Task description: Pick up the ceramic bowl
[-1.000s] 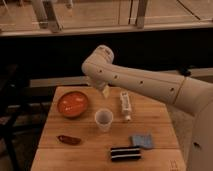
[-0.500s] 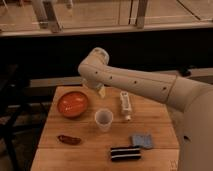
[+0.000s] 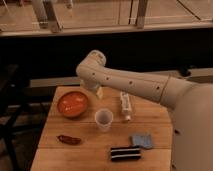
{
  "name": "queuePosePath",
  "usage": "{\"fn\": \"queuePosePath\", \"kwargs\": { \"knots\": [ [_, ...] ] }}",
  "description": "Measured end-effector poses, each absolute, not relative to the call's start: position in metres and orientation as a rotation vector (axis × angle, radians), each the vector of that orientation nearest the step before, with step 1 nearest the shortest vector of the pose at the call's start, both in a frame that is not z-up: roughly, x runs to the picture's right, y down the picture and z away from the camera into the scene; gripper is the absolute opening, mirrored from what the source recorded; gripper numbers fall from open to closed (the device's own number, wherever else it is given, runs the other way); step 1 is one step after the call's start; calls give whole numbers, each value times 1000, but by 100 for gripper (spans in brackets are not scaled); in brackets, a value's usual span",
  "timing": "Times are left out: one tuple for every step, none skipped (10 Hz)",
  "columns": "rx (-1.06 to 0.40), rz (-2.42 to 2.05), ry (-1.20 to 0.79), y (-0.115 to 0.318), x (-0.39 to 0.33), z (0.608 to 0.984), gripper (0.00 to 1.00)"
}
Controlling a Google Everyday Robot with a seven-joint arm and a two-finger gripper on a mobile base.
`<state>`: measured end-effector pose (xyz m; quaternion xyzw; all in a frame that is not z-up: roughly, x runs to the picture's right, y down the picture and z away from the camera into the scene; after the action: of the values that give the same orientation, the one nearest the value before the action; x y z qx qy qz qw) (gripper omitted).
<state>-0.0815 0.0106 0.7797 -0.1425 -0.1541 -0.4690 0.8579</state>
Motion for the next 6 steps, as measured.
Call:
{"fn": "queuePosePath", "kwargs": {
  "knots": [
    [-300,-997,-332,11,-85,782,80],
    [-304,-1001,-342,15,-90,788,80],
    [-307,-1005,-352,19,-95,795,80],
    [-308,-1008,-357,21,-97,798,80],
    [-309,-1016,-365,21,-100,800,80],
    [-312,-1021,-373,21,-102,802,80]
  ]
}}
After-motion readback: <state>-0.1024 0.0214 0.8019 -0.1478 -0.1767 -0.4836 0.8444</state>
